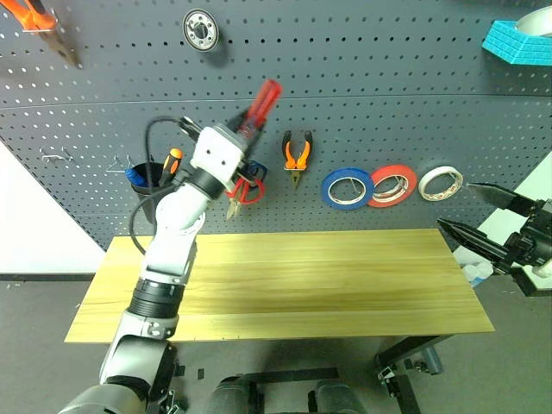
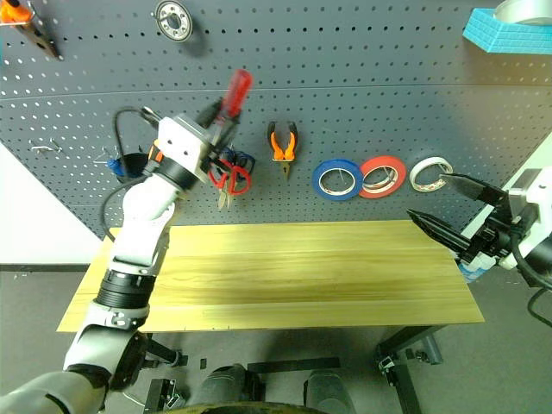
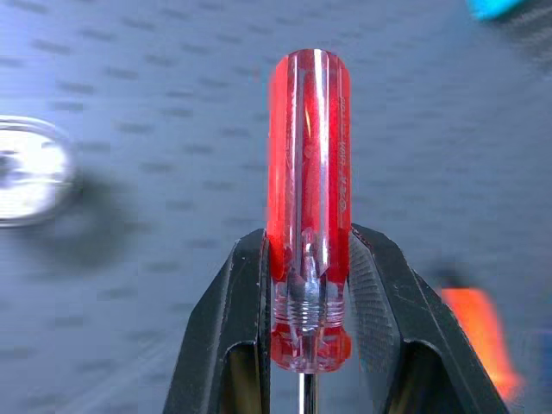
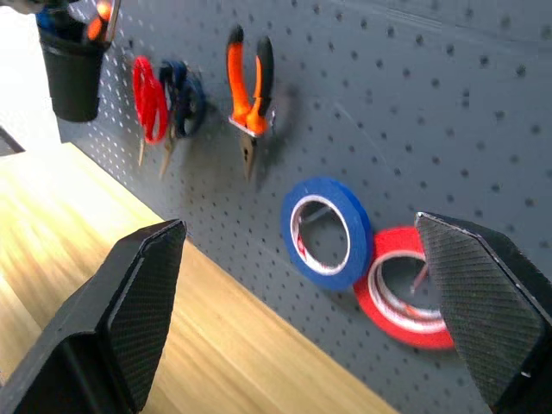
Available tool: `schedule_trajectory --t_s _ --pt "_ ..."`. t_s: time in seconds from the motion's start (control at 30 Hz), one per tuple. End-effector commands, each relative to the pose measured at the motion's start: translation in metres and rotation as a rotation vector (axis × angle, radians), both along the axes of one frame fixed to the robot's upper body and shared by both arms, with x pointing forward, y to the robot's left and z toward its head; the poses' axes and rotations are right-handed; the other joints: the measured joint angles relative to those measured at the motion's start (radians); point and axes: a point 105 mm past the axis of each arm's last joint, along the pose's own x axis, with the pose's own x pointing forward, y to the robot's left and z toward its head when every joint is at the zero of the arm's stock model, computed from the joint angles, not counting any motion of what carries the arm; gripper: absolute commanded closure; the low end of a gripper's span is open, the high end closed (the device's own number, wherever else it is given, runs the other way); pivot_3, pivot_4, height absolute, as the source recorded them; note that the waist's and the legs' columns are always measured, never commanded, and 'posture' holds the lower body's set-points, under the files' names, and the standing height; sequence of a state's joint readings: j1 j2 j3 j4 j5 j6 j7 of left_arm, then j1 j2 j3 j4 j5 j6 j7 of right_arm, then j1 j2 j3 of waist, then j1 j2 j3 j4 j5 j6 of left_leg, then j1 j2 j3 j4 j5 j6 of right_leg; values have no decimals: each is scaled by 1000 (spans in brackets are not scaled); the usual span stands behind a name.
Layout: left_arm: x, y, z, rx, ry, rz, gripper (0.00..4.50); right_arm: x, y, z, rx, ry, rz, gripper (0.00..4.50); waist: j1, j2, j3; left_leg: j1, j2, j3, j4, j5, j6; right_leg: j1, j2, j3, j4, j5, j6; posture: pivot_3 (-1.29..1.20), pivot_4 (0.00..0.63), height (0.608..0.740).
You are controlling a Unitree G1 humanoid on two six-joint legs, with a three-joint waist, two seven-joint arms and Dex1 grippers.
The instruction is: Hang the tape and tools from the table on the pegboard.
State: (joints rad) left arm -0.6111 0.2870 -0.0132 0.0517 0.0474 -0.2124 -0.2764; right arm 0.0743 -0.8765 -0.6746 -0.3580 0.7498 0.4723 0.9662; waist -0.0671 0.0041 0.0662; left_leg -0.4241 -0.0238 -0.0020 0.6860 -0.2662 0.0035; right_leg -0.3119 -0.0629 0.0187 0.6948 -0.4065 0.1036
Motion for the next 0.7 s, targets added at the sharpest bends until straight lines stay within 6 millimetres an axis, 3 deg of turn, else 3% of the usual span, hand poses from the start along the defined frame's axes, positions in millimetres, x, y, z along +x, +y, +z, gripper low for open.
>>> schedule_trajectory --t_s 0.03,0.13,0.4,0.7 --pt "-2 14 22 -24 -125 66 3613 -6 8 21 -5 -75 47 0 2 0 0 0 0 0 0 0 0 0 0 0 0 0 0 -179 0 680" --pt "-2 23 26 -25 -168 115 3613 -9 13 31 9 -98 68 0 -1 -1 0 -1 0 0 1 0 0 -2 0 0 2 0 0 -185 0 680" --pt "-10 44 42 -18 -294 251 3613 -10 9 29 -23 -68 48 0 -3 -3 -2 -2 0 0 2 1 -1 -5 0 1 6 0 0 -196 0 680" --pt "-2 91 24 -64 -244 446 3613 -13 6 30 -35 -41 45 0 -3 -4 -3 -2 0 0 6 1 -1 -5 0 1 9 0 0 -215 0 680"
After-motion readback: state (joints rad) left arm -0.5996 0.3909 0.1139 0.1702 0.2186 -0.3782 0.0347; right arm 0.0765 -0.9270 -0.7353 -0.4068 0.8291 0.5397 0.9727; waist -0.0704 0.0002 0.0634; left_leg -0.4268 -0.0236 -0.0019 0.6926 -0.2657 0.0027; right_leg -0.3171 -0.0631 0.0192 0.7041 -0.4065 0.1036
